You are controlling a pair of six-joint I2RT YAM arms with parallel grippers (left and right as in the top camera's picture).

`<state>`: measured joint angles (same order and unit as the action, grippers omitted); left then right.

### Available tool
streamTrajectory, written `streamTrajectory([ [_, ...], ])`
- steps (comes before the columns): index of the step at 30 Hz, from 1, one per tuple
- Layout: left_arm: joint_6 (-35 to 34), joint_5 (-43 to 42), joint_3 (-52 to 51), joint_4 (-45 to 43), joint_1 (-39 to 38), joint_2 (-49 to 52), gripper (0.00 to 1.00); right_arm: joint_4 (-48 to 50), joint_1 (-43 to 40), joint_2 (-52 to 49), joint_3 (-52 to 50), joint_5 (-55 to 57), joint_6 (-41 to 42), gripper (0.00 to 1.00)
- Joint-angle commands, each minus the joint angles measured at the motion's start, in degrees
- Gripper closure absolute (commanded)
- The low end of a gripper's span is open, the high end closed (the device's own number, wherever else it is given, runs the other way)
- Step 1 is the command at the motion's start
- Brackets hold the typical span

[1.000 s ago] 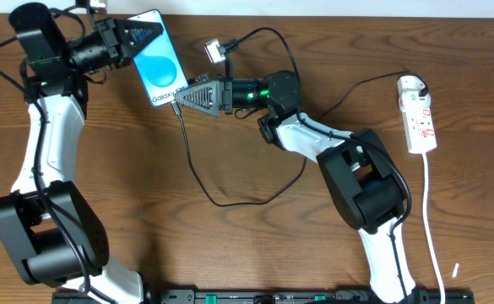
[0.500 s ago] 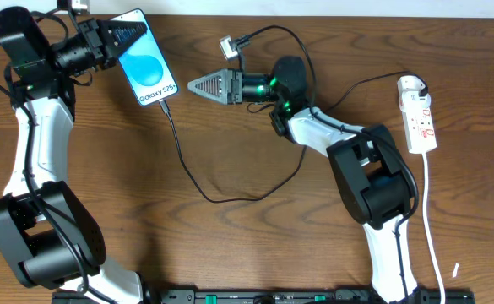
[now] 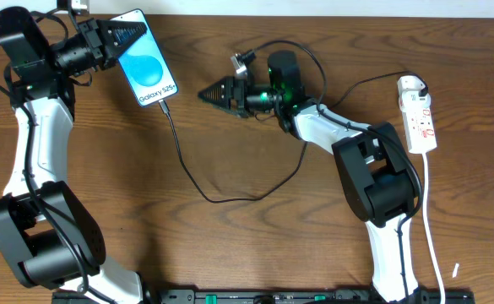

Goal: Plug charger to phone and switch on socket
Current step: 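Open the right gripper and withdraw it rightward from the phone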

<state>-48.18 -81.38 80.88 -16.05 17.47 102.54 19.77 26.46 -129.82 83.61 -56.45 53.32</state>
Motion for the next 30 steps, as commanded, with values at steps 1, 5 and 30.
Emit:
streamTrajectory([
  [1, -0.1, -1.7, 0.0, -0.3, 0.3, 0.0, 0.93, -8.4, -0.3, 3.8, 0.4, 8.6, -12.0, 0.01],
  [5, -0.1, -1.7, 0.0, -0.3, 0.3, 0.0, 0.93, -20.4, -0.3, 8.3, 0.4, 16.7, -20.0, 0.01],
  [30, 26.1, 6.2, -0.2, 31.4, 0.3, 0.1, 0.93, -45.8, -0.2, 30.5, 0.4, 43.5, -31.6, 0.01],
])
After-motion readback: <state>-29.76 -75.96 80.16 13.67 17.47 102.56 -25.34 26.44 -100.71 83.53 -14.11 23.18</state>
